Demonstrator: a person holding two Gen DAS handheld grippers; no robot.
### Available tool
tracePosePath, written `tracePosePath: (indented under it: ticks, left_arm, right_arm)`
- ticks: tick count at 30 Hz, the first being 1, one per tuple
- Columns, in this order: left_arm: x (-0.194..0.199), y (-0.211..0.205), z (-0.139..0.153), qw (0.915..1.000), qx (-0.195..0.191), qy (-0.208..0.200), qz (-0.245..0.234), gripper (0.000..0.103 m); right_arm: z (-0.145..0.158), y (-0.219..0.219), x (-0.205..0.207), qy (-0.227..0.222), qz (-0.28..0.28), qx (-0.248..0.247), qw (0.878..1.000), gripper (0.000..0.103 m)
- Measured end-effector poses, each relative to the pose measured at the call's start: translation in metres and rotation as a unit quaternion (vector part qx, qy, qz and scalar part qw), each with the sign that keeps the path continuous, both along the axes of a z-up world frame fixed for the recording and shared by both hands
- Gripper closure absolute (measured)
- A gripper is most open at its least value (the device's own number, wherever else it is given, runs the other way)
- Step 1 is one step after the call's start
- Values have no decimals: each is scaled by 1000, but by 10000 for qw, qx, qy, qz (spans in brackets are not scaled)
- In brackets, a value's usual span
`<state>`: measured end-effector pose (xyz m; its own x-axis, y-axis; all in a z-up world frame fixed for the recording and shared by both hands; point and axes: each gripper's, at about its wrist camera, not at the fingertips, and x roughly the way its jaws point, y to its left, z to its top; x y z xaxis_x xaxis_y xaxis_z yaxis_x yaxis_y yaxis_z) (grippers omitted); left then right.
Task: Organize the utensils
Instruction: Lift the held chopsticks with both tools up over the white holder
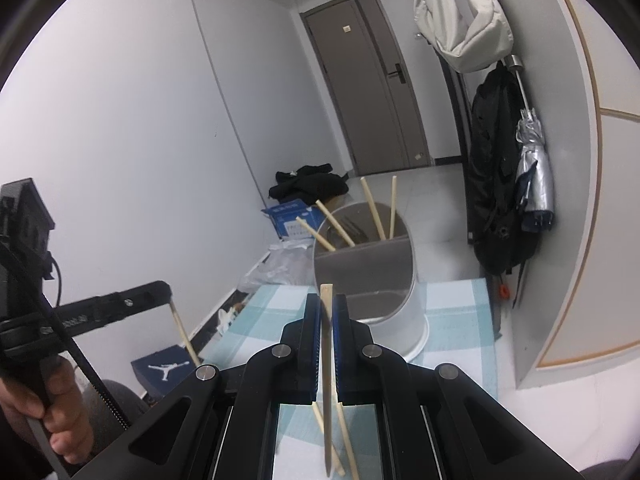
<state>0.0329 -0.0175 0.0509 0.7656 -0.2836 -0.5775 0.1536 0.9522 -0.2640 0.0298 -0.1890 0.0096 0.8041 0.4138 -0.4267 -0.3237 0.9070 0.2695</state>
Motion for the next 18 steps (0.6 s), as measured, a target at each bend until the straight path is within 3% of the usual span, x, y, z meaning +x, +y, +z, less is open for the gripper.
tracePosePath:
  ticks: [18]
  left_arm:
    - [32, -19, 49, 9981, -403, -405, -230, 103]
  right_arm:
    - [59, -24, 38, -365, -51, -1, 9993, 98]
